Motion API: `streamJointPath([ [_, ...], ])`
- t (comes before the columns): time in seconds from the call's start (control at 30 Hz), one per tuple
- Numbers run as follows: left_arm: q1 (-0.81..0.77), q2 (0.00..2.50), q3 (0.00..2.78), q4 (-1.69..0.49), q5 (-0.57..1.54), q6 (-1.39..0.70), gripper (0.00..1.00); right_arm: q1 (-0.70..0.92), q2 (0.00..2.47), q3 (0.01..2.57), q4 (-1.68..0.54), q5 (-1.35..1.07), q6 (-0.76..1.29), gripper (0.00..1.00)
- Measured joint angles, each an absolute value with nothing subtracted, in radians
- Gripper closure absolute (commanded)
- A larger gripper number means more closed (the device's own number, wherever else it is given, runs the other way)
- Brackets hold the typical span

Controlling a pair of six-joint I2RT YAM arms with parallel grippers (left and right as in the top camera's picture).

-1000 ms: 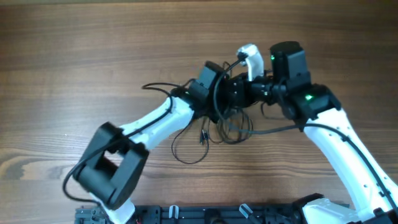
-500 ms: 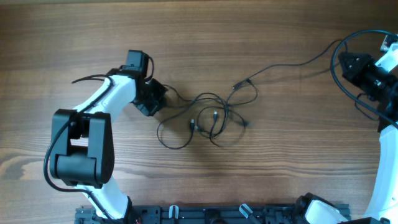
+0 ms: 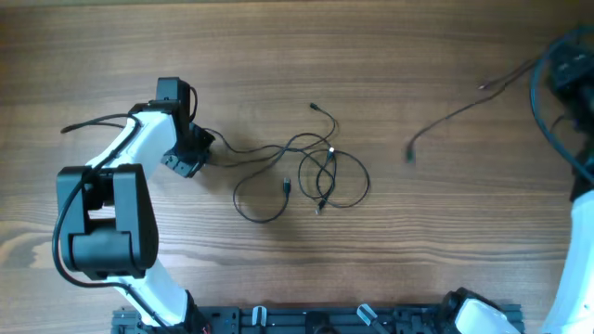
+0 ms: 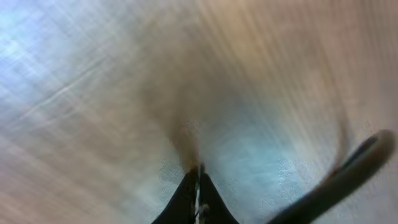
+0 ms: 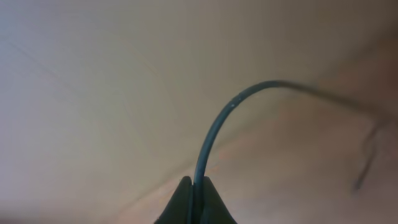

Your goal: Untangle cables

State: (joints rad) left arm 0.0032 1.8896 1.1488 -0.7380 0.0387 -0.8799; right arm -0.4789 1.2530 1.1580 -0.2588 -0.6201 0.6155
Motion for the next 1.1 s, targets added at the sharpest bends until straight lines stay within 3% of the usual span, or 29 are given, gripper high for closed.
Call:
streamJointPath([
  [0.1, -0.041, 1.890, 1.148, -0.667, 0.038, -0.880, 0.91, -0.298, 1.327, 1.166, -0.499, -0.625, 0.496, 0.96],
  [0.2, -0.111, 1.890, 1.148, -0.636, 0.039, -0.879, 0.91, -0.063, 1.451, 1.163, -0.471, -0.751, 0.339, 0.96],
  [0.3, -0.137, 1.890, 1.148, -0.636, 0.039, -0.879, 0.92, 0.068, 1.446, 1.158, -0.403, -0.817, 0.311, 0.96],
  [0.43, -0.138, 1.890, 1.148, -0.635, 0.039, -0.879, 0.94, 0.057, 1.383, 1.159, -0.289, -0.790, 0.385, 0.96],
  [0.57, -0.139, 1.890, 1.148, -0.612, 0.039, -0.879, 0.96, 0.058, 1.399, 1.162, -0.270, -0.539, 0.585, 0.96],
  [0.67, -0.148, 1.890, 1.148, -0.608, 0.039, -0.879, 0.95, 0.077, 1.490, 1.163, -0.291, -0.482, 0.566, 0.96],
  [0.83, -0.173, 1.890, 1.148, -0.595, 0.039, -0.880, 0.93, 0.171, 1.568, 1.170, -0.561, -0.738, 0.354, 0.95],
  [0.97, -0.184, 1.891, 1.148, -0.583, 0.038, -0.879, 0.93, 0.295, 1.420, 1.168, -0.837, -0.605, 0.318, 0.95],
  [1.1, -0.184, 1.891, 1.148, -0.582, 0.039, -0.879, 0.93, 0.319, 1.163, 1.168, -1.072, -0.443, 0.369, 0.95],
])
